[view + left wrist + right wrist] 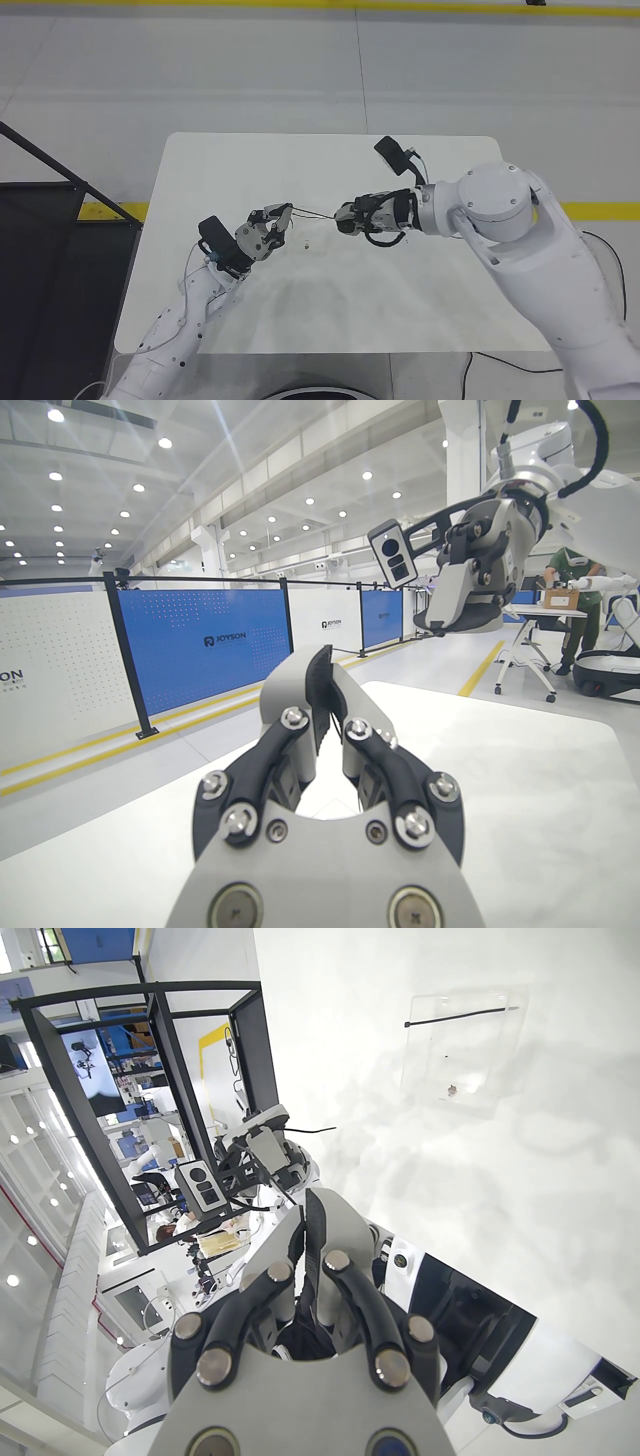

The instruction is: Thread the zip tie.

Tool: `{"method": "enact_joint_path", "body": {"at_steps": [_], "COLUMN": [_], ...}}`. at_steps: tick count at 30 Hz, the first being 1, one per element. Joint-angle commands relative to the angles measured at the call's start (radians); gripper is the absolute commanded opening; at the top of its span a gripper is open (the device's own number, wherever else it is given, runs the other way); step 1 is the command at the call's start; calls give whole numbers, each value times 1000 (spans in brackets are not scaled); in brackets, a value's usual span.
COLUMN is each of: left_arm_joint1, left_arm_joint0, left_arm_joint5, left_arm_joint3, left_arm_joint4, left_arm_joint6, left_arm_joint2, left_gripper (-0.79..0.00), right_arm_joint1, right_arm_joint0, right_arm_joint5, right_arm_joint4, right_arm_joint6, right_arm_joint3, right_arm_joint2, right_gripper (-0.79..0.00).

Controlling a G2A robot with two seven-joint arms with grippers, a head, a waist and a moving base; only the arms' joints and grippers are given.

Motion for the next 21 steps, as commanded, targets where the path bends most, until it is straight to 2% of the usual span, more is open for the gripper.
{"method": "enact_joint_path", "body": {"at_steps": [1, 21], "left_arm_joint1": [0, 0], "left_arm_joint0": [0, 0], "left_arm_joint5": [0, 0], "left_arm_joint3": [0, 0], "left_arm_joint4": [0, 0], "left_arm_joint6": [0, 0], "left_arm_joint2": [0, 0], "left_gripper": [-785, -785], "right_arm_joint1": [1, 9], "right_arm_joint0": [1, 21], "right_arm_joint5": [2, 8], "right_arm_joint4": [0, 13], "right_arm_joint6": [1, 10], "right_arm_joint3": [0, 10], "right_arm_joint2": [-1, -16], "right_gripper": [-785, -785]}}
